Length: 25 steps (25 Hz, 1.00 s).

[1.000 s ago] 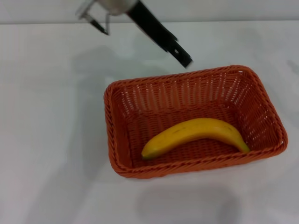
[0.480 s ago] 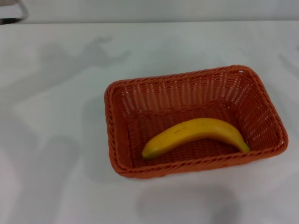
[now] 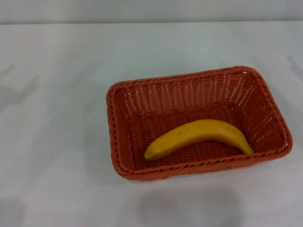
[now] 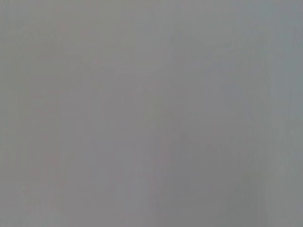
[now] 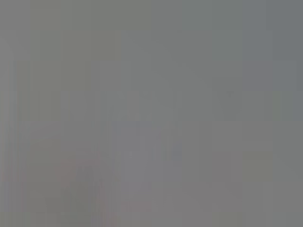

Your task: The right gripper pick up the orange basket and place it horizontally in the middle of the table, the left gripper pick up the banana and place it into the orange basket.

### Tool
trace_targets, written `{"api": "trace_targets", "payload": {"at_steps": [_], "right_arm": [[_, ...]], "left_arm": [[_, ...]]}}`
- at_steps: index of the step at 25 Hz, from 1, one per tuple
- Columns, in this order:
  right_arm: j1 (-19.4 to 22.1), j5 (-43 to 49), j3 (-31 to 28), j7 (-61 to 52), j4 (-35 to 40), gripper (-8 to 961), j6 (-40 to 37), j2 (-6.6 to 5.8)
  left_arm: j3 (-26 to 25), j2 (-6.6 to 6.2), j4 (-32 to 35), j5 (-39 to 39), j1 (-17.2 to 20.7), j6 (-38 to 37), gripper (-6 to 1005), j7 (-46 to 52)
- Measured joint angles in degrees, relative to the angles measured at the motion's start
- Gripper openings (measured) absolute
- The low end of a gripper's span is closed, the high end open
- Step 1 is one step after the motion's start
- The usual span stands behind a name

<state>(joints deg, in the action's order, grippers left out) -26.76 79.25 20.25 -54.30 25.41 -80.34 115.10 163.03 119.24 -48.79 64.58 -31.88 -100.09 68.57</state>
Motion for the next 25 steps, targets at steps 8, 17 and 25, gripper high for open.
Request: {"api": "trace_targets", "payload": {"at_steps": [8,17,25], "right_arm": [[3.68,-13.12,-0.30,16.38,-9.38,694,-4.60,0.10],[6.05,-20.19,-0.31,25.71,-12.00,694,-4.26,-0.09],[6.66,-21.97,-1.22,28.54,-12.05,694,-2.06,-0.11]], "left_arm": [[-0.13,0.06,16.16,12.05,14.33,1.62,894,-15.34],[-0.17,0.12,33.59,22.38,23.60,1.04,894,-29.26],[-0.16,0.18,41.28,22.34,24.18,0.59,894,-36.54]]}}
